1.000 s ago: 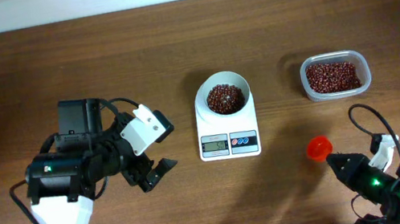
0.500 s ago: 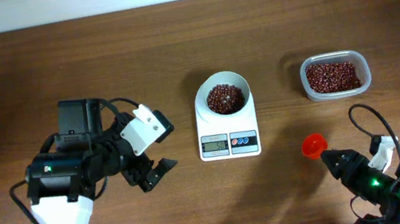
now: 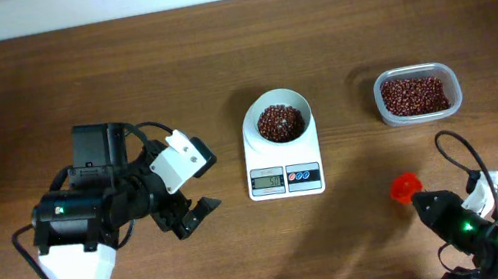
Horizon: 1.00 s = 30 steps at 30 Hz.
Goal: Scoop and weigh 50g on scale
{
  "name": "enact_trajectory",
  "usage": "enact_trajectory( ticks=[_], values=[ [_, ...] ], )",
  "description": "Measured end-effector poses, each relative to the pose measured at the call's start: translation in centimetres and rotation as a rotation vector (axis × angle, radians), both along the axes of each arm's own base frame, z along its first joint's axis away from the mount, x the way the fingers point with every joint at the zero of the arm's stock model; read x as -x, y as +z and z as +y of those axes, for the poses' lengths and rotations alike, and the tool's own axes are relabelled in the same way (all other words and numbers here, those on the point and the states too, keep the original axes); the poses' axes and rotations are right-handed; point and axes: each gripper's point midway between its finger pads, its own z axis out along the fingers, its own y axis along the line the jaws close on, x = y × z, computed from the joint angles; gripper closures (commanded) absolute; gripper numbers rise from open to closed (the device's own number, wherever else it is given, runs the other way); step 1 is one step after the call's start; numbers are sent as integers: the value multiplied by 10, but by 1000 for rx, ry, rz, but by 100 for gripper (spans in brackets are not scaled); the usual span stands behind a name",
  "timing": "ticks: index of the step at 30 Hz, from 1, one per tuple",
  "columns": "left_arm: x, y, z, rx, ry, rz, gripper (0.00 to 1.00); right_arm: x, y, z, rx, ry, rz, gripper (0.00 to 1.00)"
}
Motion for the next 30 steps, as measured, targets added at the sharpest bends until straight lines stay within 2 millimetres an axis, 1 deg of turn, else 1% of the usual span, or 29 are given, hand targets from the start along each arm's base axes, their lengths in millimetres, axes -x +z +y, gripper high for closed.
enact_trajectory(
  ticks=[3, 6, 10, 14, 15, 17, 21, 26, 27, 29, 30],
  values=[
    [0, 0, 0, 0, 0, 0, 1, 2, -4, -1, 2, -2, 23, 86],
    [0, 0, 0, 0, 0, 0, 1, 3, -8, -1, -11, -5, 46, 73],
    [0, 0, 0, 0, 0, 0, 1, 4, -12, 0, -22, -3, 72, 74],
    [0, 0, 0, 0, 0, 0, 1, 7, -18, 0, -41, -5, 113, 77],
    [0, 0, 0, 0, 0, 0, 1, 8, -20, 0, -41, -8, 125, 76],
    [0, 0, 0, 0, 0, 0, 1, 10, -25, -2, -40, -15, 154, 72],
    [0, 0, 0, 0, 0, 0, 1, 14, -34, -1, -61, -15, 211, 53],
    [0, 0, 0, 0, 0, 0, 1, 18, -44, -3, -69, -23, 270, 37],
    [0, 0, 0, 0, 0, 0, 1, 18, -45, -3, -69, -24, 274, 30],
    [0, 0, 0, 0, 0, 0, 1, 17, -46, -5, -67, -28, 276, 22],
    [0, 0, 0, 0, 0, 0, 1, 16, -46, -5, -61, -25, 273, 19]
  ],
)
